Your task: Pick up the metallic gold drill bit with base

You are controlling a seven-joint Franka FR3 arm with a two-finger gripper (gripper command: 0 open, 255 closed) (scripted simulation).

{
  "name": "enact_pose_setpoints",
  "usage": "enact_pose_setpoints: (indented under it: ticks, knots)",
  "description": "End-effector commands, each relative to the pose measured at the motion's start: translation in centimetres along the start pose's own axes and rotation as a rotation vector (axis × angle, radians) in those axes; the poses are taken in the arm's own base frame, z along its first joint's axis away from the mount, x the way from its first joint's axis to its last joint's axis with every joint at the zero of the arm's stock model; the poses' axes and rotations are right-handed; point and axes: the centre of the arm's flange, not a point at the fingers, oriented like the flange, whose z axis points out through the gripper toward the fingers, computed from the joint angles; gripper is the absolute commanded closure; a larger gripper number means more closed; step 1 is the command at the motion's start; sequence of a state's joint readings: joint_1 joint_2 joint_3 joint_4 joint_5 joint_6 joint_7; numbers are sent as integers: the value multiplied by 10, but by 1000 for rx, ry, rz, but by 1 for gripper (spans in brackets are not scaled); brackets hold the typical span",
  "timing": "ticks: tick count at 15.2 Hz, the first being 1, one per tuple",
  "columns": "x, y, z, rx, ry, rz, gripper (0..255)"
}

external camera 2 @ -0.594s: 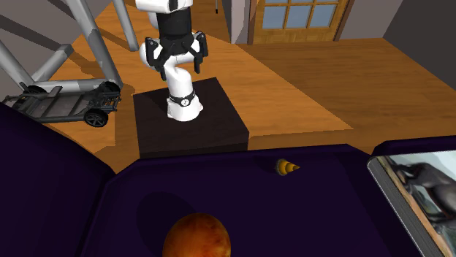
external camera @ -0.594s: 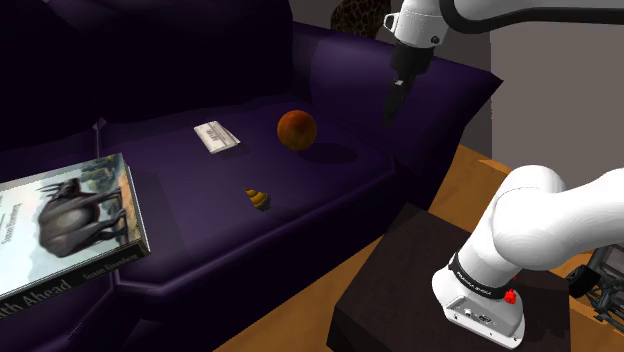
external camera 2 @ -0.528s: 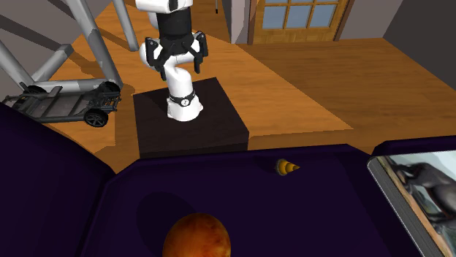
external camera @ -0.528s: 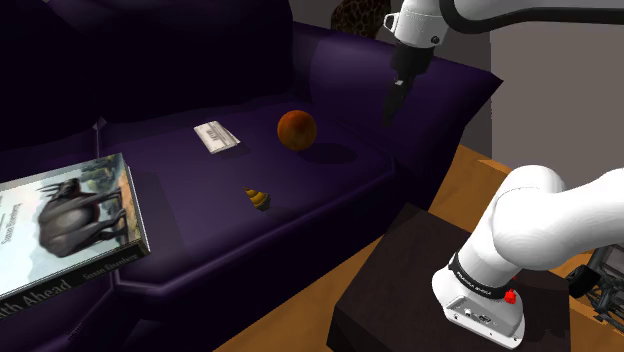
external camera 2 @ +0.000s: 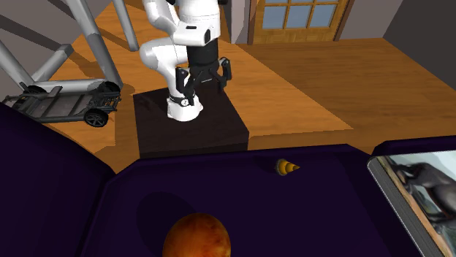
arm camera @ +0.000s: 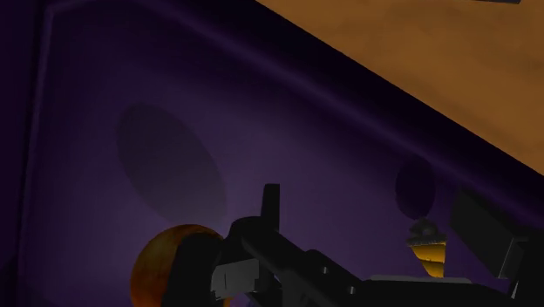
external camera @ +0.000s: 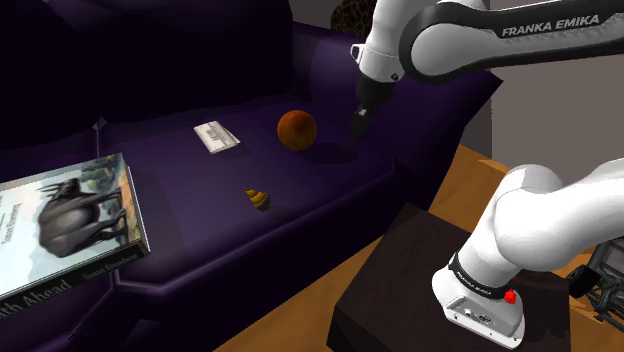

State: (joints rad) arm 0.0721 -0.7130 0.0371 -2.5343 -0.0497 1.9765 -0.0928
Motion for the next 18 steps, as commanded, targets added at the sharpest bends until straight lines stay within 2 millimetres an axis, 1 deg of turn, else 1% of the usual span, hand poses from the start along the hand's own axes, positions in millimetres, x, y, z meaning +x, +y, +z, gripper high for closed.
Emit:
enact_pose_setpoints:
  ticks: [1,10,18]
  knots:
    - [13,-10,15,2,30,-14,0]
    - [71,-68,86,12,142,-78,0]
    - [126,-123,143,21,241,-135,0]
